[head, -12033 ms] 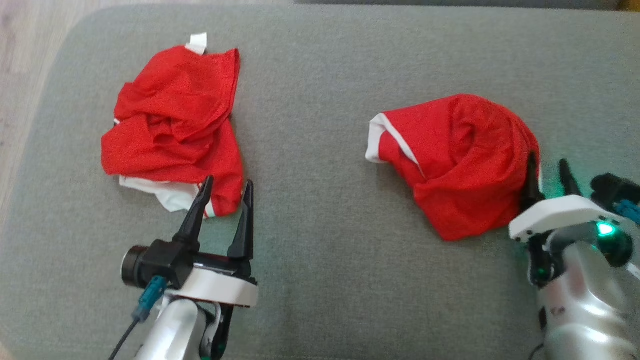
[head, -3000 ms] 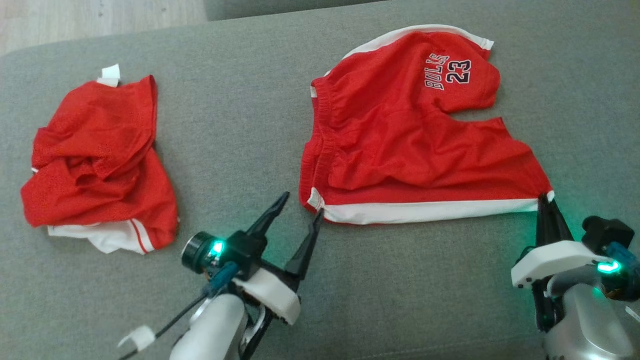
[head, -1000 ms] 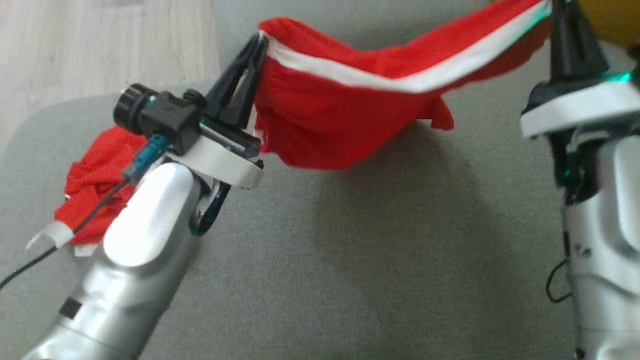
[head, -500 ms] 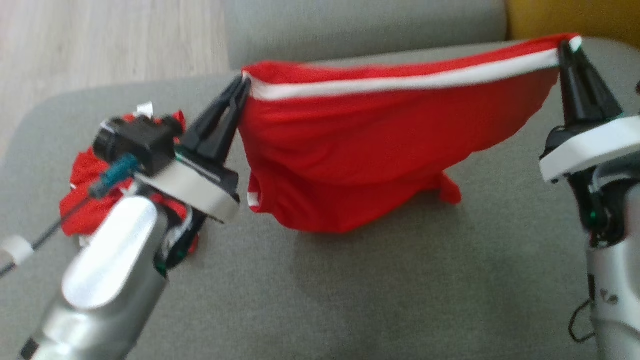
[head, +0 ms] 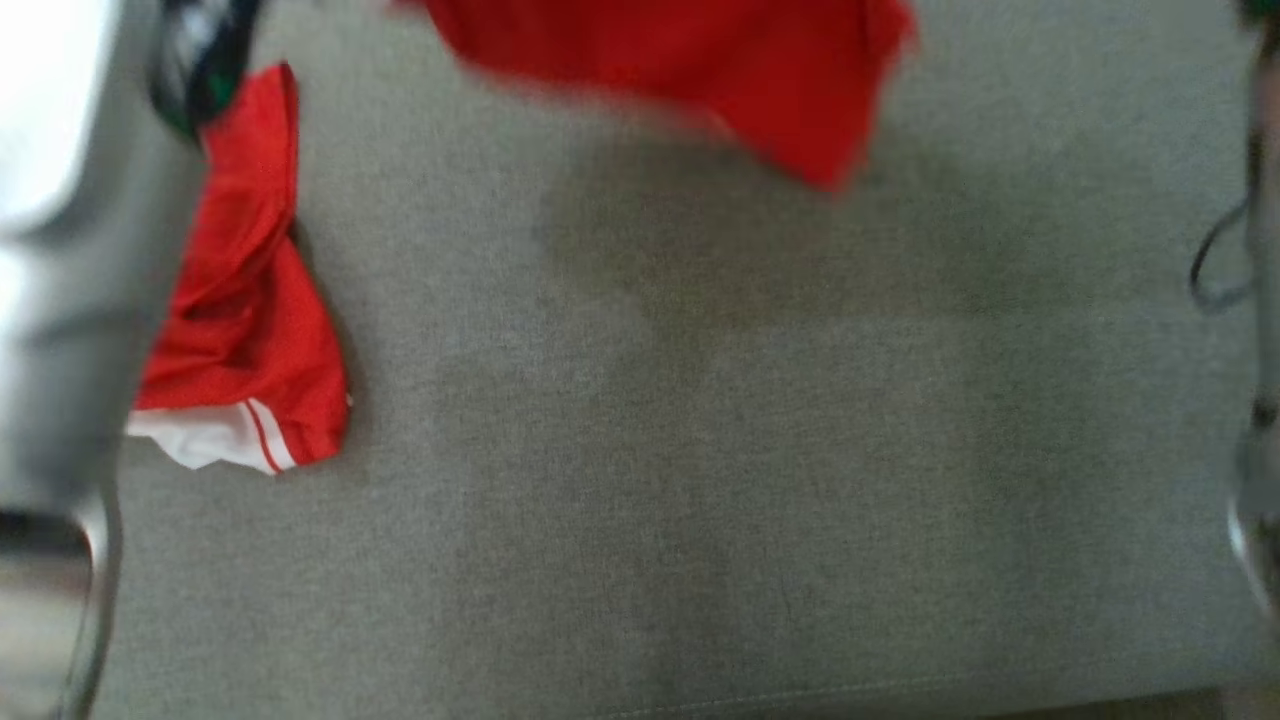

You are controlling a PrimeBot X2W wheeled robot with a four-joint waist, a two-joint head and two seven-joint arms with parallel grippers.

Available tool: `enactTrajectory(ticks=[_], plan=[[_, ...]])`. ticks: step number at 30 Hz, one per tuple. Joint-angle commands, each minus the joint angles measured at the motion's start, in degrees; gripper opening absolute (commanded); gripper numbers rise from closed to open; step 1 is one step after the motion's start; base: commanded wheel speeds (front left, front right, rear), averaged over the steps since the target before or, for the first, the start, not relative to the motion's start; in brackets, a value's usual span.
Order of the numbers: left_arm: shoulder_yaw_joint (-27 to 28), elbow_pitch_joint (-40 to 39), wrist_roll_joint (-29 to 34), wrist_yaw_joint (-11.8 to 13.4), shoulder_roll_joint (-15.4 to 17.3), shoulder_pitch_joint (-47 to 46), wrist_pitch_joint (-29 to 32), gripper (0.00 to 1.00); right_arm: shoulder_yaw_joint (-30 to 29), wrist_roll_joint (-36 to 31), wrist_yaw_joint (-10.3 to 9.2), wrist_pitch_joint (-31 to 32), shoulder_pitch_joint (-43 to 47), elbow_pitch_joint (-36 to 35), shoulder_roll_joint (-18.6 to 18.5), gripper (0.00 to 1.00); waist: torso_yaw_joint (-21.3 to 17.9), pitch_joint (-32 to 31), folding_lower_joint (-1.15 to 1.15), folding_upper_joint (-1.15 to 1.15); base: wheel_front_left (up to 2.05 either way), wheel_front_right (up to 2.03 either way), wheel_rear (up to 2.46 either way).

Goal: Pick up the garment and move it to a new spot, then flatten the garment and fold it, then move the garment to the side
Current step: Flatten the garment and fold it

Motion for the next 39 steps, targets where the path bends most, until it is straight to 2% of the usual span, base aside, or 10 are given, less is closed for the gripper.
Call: enactTrajectory(ticks=[1,6,11,15,20,24,29,34,39], plan=[[2.51,-0.24,0.74,-0.09,1.35,-3.98,-1.56,0.0,-0.54,-1.14,-0.04,-1.96,-2.77,0.11,0.99,0.0,-0.01,1.71,-0.03,0.0,0.0,0.0,0.0],[2.09,7.86,1.36,-0.2,-1.82,-8.68,-9.12,0.0,-3.6,-5.09,-0.04,-9.92,-8.31,10.98,2.57,0.0,0.49,1.65,-0.03,0.0,0.0,0.0,0.0],[-3.03,11.28,0.53,-0.36,-3.32,-2.65,-11.51,0.0,-2.26,-4.97,-0.04,-12.75,-3.87,18.86,1.42,0.0,0.94,0.33,-0.03,0.0,0.0,0.0,0.0],[-8.98,10.09,-2.19,-0.38,-2.58,7.51,-12.12,0.0,0.75,-2.43,-0.04,-11.89,3.04,23.65,-0.87,0.0,1.09,-1.73,-0.03,0.0,0.0,0.0,0.0],[-16.35,5.64,-6.15,-0.38,-0.67,20.37,-12.07,0.0,6.81,3.75,-0.04,-6.48,12.47,25.86,-4.54,0.0,1.41,-4.89,-0.03,0.0,0.0,0.0,0.0],[-20.34,1.38,-8.06,-0.39,0.89,28.2,-10.9,0.0,12.19,10.49,-0.04,0.19,19.94,23.05,-8.55,0.0,1.3,-7.28,-0.03,0.0,0.0,0.0,0.0],[-22.82,-3.82,-8.24,0.74,2.38,34.52,-9.47,0.0,16.5,19.2,-0.04,8.38,28.75,14.88,-14.91,0.0,0.94,-10.34,-0.03,0.0,0.0,0.0,0.0],[-24.06,-8.38,-9.02,2.3,3.06,38.65,-7.78,0.0,17.04,24.65,-0.04,14.92,35.69,7.11,-19.8,0.0,0.56,-12.42,-0.03,0.0,0.0,0.0,0.0],[-25.92,-14.31,-9.71,3.97,4.36,42.95,-4.96,0.0,14.07,30.08,-0.04,23.24,44.27,-2.79,-24.84,0.0,0.17,-14.23,-0.03,0.0,0.0,0.0,0.0]])
